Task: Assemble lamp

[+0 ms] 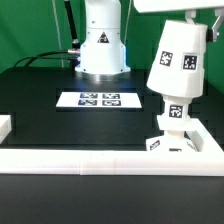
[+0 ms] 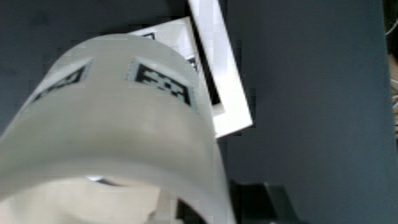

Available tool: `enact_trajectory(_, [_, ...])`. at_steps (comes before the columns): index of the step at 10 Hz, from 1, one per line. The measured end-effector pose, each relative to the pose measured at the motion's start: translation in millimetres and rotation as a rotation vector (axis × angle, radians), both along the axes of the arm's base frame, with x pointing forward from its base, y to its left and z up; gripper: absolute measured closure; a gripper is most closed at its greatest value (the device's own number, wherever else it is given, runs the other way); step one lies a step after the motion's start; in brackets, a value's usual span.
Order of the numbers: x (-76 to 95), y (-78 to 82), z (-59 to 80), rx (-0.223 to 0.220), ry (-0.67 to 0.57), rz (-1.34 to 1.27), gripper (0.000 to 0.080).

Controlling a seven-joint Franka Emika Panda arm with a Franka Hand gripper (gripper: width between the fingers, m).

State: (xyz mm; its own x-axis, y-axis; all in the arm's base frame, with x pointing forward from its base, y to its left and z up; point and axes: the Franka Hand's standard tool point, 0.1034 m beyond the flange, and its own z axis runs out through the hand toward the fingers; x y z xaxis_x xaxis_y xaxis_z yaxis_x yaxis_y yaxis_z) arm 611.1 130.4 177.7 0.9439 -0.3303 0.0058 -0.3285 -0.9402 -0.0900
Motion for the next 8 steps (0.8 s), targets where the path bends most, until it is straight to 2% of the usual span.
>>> enact_trajectory(4, [-2.1, 5.4, -29.4, -0.019, 0.024, 0.013, 0.0755])
enact_trajectory(5, [-1.1, 5.1, -33.4, -0.022, 0.019, 0.013, 0.0755])
enact_trajectory(8, [3.6, 4.7, -33.3, -0.023, -0.002, 0.012, 0.0755])
